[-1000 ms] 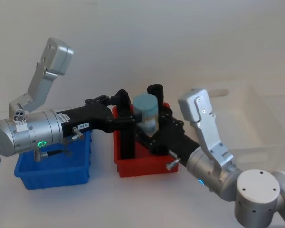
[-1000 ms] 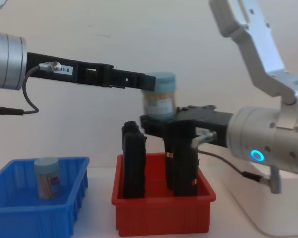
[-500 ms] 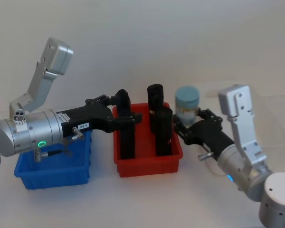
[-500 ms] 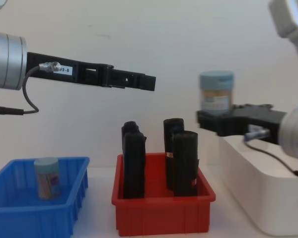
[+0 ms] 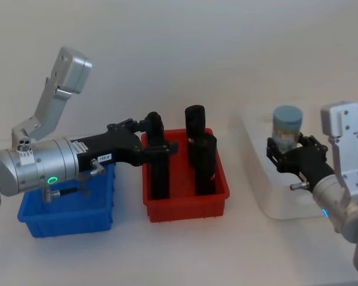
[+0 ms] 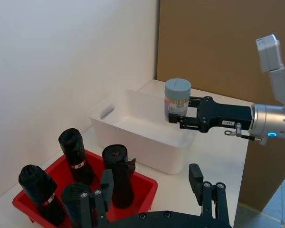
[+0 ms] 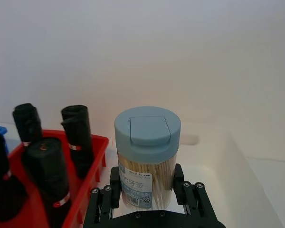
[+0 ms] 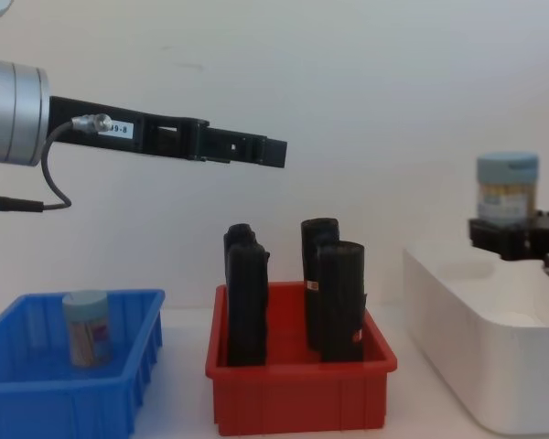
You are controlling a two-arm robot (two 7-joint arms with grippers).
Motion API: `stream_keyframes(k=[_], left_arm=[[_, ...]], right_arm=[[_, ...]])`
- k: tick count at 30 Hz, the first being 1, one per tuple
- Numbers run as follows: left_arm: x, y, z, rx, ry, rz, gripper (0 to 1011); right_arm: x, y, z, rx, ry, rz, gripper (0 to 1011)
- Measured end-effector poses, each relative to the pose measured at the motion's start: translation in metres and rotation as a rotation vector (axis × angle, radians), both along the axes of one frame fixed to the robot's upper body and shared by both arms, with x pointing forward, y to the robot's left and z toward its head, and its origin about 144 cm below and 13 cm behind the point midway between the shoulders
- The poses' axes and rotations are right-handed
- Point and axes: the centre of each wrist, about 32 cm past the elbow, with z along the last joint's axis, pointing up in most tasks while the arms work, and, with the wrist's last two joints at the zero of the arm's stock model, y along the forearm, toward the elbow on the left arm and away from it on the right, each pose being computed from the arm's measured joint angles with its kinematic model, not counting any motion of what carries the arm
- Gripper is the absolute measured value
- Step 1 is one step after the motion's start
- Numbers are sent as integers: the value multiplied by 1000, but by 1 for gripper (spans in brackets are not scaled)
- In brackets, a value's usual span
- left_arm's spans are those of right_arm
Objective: Pick the cotton swabs from the blue box and place them into the white box.
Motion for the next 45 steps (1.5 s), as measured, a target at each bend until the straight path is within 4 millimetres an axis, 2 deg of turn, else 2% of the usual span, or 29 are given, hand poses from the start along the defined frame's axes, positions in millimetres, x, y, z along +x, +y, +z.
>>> stream_keyframes(k=[7,15,28,45], left_arm=[[0,0,0,0,0,0,1004],[0,0,0,0,0,0,1004],[0,0,0,0,0,0,1004],[0,0,0,0,0,0,1004]], right_arm=[[16,-17,-8,8,56,-62,635],[28,-28,-16,18,97,-91,635],[36,-36,-21,33,112,-99,996],[33,-40,-19,43,53,-108,1001]])
